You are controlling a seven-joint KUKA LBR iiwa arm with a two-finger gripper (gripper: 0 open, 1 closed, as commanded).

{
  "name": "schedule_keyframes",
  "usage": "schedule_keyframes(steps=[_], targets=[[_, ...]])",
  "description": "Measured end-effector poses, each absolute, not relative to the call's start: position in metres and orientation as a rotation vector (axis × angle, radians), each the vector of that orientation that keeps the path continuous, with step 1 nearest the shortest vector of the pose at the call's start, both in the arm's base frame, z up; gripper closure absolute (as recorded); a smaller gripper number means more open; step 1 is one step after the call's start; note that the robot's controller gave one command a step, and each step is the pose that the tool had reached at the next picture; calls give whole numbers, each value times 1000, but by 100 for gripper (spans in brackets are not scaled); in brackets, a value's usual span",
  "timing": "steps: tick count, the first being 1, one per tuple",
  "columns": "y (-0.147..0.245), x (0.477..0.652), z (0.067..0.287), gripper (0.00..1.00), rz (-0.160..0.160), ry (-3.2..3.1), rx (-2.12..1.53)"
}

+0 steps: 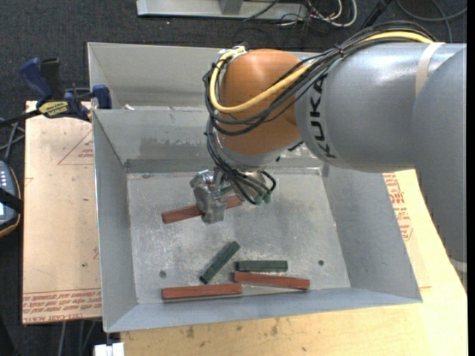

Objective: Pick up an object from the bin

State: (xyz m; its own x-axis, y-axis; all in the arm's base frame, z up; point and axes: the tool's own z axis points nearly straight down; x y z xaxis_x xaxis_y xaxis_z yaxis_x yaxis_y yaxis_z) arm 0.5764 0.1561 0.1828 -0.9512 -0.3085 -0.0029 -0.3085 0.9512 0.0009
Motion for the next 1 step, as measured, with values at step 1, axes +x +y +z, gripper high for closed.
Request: schedule_keyframes(steps=[1], targets=[[156, 576, 183, 100, 2, 3101, -490]])
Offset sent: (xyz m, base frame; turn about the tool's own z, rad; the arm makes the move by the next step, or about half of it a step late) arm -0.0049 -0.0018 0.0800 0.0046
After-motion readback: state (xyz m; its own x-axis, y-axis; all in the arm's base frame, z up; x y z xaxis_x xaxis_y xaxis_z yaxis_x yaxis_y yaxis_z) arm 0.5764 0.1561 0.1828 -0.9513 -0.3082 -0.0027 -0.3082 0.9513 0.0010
